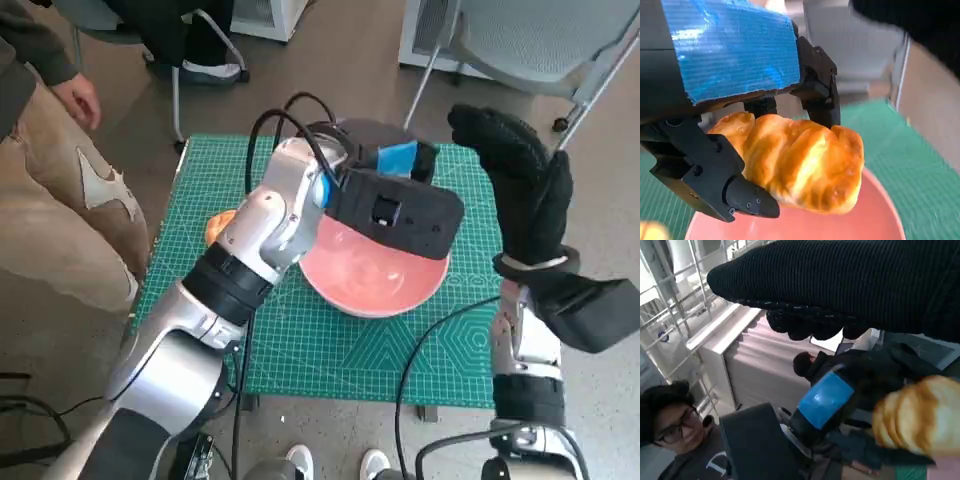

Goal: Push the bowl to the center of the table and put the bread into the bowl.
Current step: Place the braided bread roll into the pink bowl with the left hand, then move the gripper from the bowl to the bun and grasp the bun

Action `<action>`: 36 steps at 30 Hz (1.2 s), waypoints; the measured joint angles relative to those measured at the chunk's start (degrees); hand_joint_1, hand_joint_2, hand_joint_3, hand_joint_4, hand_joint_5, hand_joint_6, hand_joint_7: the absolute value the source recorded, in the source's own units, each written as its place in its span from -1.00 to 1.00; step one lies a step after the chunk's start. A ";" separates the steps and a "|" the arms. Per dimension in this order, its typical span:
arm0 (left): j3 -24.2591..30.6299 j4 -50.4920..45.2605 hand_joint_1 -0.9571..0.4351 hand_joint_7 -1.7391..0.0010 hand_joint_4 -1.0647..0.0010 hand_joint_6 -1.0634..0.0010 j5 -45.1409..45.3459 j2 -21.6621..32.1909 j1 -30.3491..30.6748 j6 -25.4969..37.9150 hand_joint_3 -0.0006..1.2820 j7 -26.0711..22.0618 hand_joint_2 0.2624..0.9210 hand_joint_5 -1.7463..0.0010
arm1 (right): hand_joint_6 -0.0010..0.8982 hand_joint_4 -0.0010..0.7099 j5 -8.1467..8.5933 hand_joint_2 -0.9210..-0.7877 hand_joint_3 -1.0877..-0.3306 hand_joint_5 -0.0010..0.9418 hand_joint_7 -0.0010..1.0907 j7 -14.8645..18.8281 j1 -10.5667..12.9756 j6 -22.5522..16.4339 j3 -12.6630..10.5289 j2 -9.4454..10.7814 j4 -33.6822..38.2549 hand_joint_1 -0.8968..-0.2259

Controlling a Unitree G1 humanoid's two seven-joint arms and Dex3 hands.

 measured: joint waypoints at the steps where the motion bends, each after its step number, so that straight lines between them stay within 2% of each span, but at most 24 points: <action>1: -0.01 -0.01 0.07 0.96 0.80 0.65 -0.05 0.09 -0.02 0.00 -0.93 -0.55 0.45 0.75 | -0.98 -0.51 0.00 -1.00 -0.22 -0.99 -0.10 -0.11 0.01 0.02 0.03 0.03 -0.02 -0.47; 4: -0.04 -0.61 -0.06 0.99 0.93 0.70 -0.04 0.63 0.00 0.20 -0.97 -2.00 0.41 0.92 | -0.98 -0.51 0.00 -1.00 -0.22 -0.99 -0.10 -0.34 0.01 0.04 0.18 0.09 -0.09 -0.47; 7: -0.04 -2.66 -0.12 0.99 0.98 0.71 0.15 1.62 0.10 0.71 -0.98 -3.02 0.41 0.97 | -0.98 -0.51 -0.01 -1.00 -0.22 -0.99 -0.10 -0.58 0.00 0.04 0.37 0.14 -0.09 -0.47; 14: 0.32 -10.68 -0.19 0.99 1.00 0.71 0.51 4.65 1.73 1.05 -0.98 -3.18 0.43 1.00 | -0.98 -0.52 -0.13 -1.00 -0.24 -1.00 -0.11 -0.92 -0.02 -0.09 0.99 0.40 0.33 -0.50; 21: 1.91 -19.92 -0.24 0.98 1.00 0.71 0.46 9.22 5.39 4.12 -0.98 -5.15 0.45 1.00 | -0.99 -0.52 -0.59 -1.00 -0.25 -1.00 -0.11 -1.26 -0.05 -0.70 1.27 0.78 0.97 -0.50; 27: 6.09 -29.41 -0.27 0.98 1.00 0.70 0.00 14.55 9.23 7.64 -0.99 -7.46 0.45 1.00 | -0.99 -0.52 -1.08 -1.00 -0.26 -1.00 -0.11 -1.26 -0.11 -0.97 1.48 1.15 1.49 -0.50; 32: 11.99 -37.83 -0.28 0.98 1.00 0.69 -1.03 20.28 14.02 9.06 -1.00 -7.57 0.41 1.00 | -0.99 -0.52 -1.05 -1.00 -0.27 -1.00 -0.11 -1.22 -0.27 -1.09 1.77 1.47 1.71 -0.45; 36: 16.99 -41.96 -0.19 0.98 1.00 0.69 -2.44 24.85 18.62 8.88 -1.00 -6.50 0.36 1.00 | -1.00 -0.53 -0.96 -1.00 -0.28 -1.00 -0.10 -0.98 -0.60 -1.31 1.87 1.57 2.23 -0.42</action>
